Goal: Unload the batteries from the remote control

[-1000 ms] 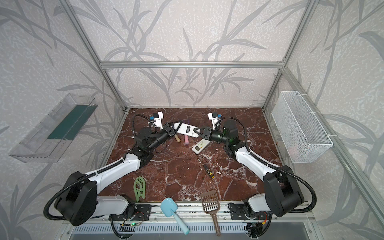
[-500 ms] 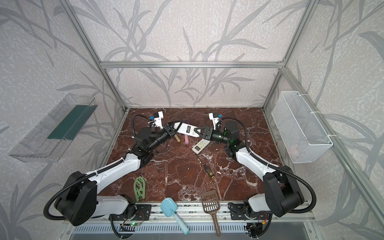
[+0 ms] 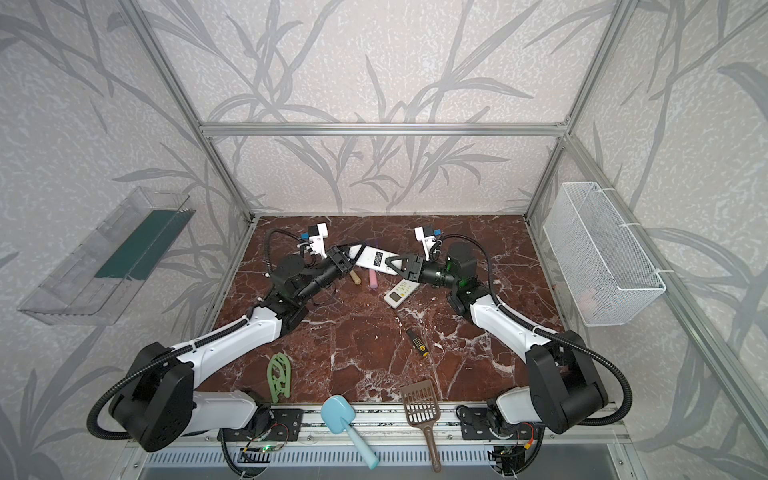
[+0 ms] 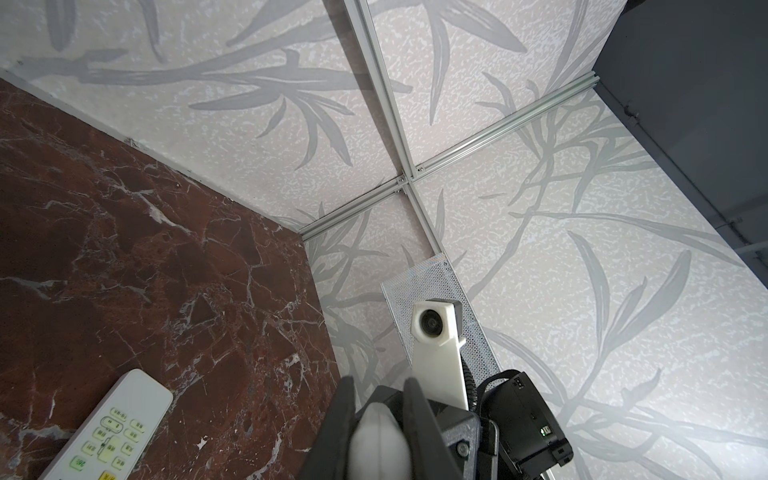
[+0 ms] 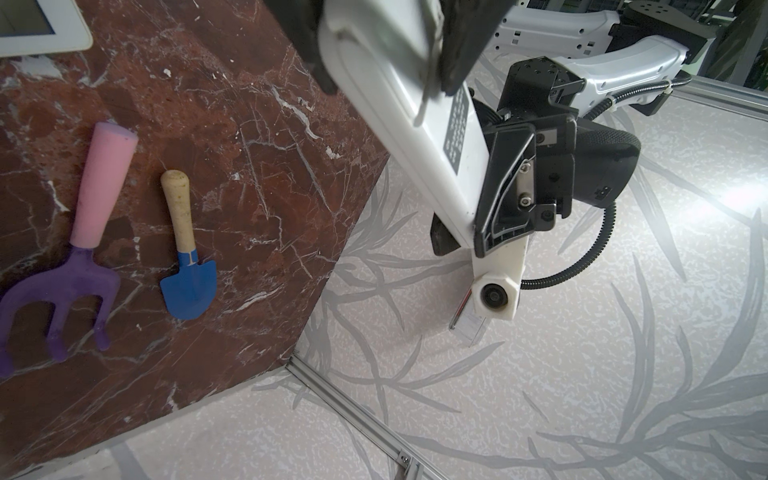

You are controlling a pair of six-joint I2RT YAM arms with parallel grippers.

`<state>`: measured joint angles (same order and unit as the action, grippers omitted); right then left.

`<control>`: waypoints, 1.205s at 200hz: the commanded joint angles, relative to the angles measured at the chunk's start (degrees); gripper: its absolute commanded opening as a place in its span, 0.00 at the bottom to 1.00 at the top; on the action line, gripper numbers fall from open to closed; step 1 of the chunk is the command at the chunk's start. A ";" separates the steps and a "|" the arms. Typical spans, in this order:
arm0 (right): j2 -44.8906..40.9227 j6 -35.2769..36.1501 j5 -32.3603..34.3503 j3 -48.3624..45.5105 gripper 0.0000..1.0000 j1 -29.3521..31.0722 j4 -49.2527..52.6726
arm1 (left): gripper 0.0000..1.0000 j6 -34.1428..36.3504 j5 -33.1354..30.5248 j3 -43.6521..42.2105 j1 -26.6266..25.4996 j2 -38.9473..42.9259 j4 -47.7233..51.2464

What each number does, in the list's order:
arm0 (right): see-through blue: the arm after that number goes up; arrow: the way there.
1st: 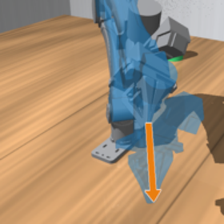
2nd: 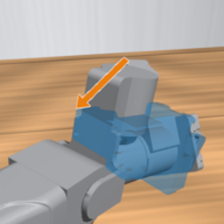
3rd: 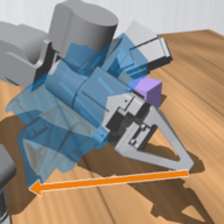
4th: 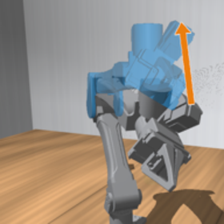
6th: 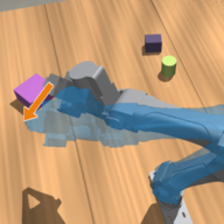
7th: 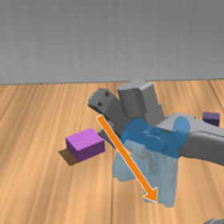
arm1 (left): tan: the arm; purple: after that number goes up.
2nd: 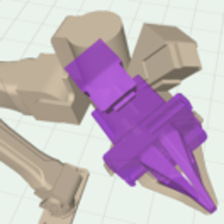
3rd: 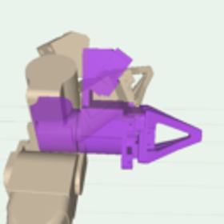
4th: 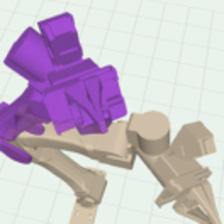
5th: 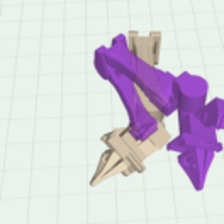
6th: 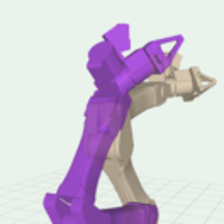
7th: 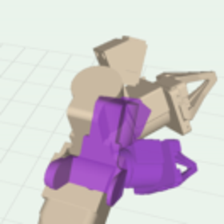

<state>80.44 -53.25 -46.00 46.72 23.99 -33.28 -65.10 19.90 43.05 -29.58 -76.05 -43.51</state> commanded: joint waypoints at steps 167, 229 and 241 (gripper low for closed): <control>-2.64 4.08 0.03 1.48 0.49 -0.88 6.64 | 0.00 -0.03 -0.83 1.26 -0.39 3.48 -1.76; -3.03 6.28 0.82 2.85 0.38 -0.87 10.38 | 0.00 0.06 -2.22 0.41 -0.40 4.16 -1.07; -2.96 6.41 0.99 2.81 0.36 -0.92 10.59 | 0.00 0.28 -2.43 0.38 -0.47 4.39 -0.28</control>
<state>78.52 -48.14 -45.91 48.14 23.29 -25.17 -64.45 17.78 43.03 -29.74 -74.24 -41.01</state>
